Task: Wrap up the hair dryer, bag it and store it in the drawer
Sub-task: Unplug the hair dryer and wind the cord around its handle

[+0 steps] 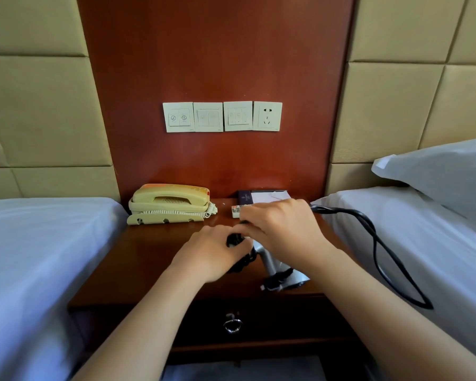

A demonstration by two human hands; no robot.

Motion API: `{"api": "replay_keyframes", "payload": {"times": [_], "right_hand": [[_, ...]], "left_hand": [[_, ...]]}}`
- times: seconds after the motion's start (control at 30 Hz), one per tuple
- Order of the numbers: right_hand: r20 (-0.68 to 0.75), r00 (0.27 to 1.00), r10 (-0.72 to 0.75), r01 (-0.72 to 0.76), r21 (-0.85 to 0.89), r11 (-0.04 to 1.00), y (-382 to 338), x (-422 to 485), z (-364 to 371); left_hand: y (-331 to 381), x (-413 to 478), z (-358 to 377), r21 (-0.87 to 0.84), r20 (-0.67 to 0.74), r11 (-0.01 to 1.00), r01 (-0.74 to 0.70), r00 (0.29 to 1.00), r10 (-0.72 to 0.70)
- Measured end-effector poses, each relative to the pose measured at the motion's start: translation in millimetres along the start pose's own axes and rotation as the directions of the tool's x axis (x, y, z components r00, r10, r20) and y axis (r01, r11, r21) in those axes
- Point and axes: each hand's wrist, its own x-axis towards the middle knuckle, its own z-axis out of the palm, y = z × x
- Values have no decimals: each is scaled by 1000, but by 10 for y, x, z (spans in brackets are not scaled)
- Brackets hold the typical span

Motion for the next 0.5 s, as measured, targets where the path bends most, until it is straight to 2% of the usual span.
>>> {"api": "replay_keyframes", "payload": {"times": [0.17, 0.27, 0.37, 0.5], "right_hand": [[77, 993, 88, -89, 15, 996, 167, -39, -31], [259, 950, 174, -189, 31, 982, 278, -54, -85], [357, 899, 253, -282, 31, 959, 485, -146, -106], [480, 855, 198, -297, 139, 945, 550, -246, -94]], "left_hand": [[24, -46, -36, 22, 17, 1000, 6, 1000, -7], [-32, -58, -108, 23, -8, 1000, -15, 1000, 15], [-121, -74, -183, -15, 1, 1000, -18, 1000, 18], [-258, -89, -230, -66, 47, 998, 16, 999, -13]]}}
